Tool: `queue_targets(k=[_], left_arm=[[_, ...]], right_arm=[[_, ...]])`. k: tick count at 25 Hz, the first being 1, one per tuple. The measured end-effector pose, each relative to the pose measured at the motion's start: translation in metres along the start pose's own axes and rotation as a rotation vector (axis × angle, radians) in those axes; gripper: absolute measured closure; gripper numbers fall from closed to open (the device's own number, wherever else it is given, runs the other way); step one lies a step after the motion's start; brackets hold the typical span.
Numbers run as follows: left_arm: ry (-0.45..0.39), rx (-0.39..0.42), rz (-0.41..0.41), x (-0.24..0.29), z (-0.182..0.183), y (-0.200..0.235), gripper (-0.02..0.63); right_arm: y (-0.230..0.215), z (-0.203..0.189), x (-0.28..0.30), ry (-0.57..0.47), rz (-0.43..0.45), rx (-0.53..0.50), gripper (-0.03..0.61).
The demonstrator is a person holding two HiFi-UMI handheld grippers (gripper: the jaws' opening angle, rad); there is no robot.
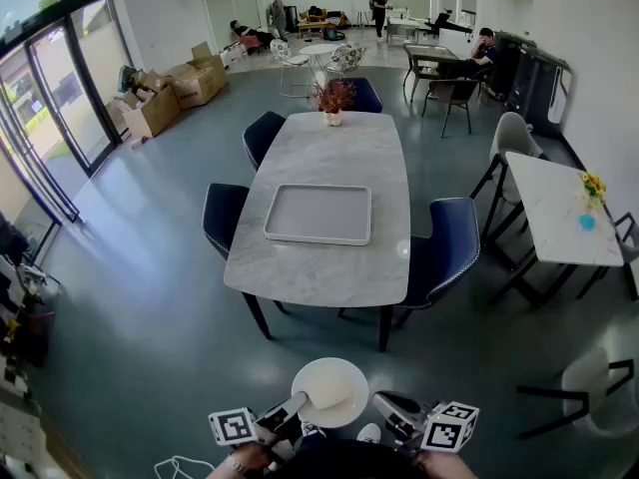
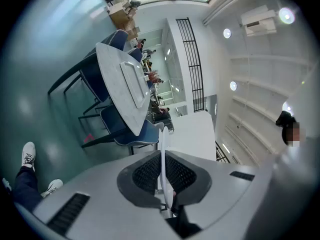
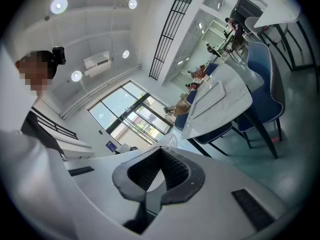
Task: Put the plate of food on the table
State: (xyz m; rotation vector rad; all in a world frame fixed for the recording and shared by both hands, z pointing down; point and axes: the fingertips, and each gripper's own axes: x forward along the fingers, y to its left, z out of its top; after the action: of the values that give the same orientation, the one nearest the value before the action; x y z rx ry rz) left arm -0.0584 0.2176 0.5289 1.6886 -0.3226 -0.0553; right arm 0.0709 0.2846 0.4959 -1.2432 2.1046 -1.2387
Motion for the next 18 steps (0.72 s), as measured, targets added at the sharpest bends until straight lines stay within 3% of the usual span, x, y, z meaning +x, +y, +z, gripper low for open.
queue_targets(k=[18], left_arm=[[-0.012, -0.006, 0.01, 0.002, 0.0, -0.005, 0.595]], right_arm=[[-0.007, 0.012, -0.009, -0.035, -0.027, 0.028, 0.566]])
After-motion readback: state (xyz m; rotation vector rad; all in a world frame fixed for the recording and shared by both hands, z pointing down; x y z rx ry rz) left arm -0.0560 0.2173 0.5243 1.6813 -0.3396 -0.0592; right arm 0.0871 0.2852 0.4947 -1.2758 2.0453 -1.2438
